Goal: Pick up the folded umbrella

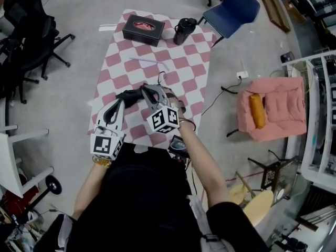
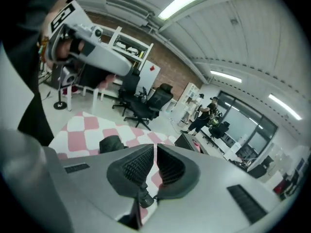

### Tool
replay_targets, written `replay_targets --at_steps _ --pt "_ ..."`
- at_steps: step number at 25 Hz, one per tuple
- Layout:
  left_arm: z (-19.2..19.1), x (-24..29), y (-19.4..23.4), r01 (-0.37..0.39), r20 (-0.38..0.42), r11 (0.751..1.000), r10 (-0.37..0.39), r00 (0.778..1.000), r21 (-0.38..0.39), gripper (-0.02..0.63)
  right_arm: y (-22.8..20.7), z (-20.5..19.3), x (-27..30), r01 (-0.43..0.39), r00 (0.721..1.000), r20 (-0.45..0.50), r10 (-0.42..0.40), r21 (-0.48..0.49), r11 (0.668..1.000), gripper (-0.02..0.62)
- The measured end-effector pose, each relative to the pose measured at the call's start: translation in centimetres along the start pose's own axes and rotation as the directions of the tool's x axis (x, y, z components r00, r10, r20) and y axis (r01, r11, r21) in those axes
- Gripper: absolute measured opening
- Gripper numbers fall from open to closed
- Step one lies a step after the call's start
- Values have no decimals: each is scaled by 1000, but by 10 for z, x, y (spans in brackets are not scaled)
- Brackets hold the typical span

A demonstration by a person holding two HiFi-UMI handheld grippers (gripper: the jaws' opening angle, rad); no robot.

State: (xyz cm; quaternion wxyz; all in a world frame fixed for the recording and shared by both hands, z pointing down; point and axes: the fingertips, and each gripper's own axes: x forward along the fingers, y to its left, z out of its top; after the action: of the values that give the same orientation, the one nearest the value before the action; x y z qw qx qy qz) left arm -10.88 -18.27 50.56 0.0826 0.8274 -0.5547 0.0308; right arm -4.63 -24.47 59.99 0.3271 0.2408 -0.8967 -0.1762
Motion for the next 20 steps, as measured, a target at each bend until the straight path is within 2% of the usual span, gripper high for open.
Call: replay_targets --at_steps 6,10,11,12,16,20 --pt "-4 -11 33 -15 -8 1000 15 1000 0 15 19 -35 25 -144 983 -134 126 -136 980 9" --pt "-7 -17 47 -28 -7 1000 28 1000 -3 15 33 -60 40 -246 953 -238 188 -249 937 24" --pt "-7 -20 49 -30 -3 1000 30 1000 -4 15 37 -65 42 -277 942 -264 208 -262 924 78" --pt "-6 -22 51 -33 1 999 33 999 -6 15 39 -70 45 -305 930 -288 227 -267 914 158" --pt "-7 -27 62 -52 5 999 52 999 -11 15 41 -85 55 -365 900 -354 254 -296 883 190" --pt "-6 -28 70 -65 18 998 65 998 -20 15 50 -111 60 -472 834 -459 308 -300 829 247"
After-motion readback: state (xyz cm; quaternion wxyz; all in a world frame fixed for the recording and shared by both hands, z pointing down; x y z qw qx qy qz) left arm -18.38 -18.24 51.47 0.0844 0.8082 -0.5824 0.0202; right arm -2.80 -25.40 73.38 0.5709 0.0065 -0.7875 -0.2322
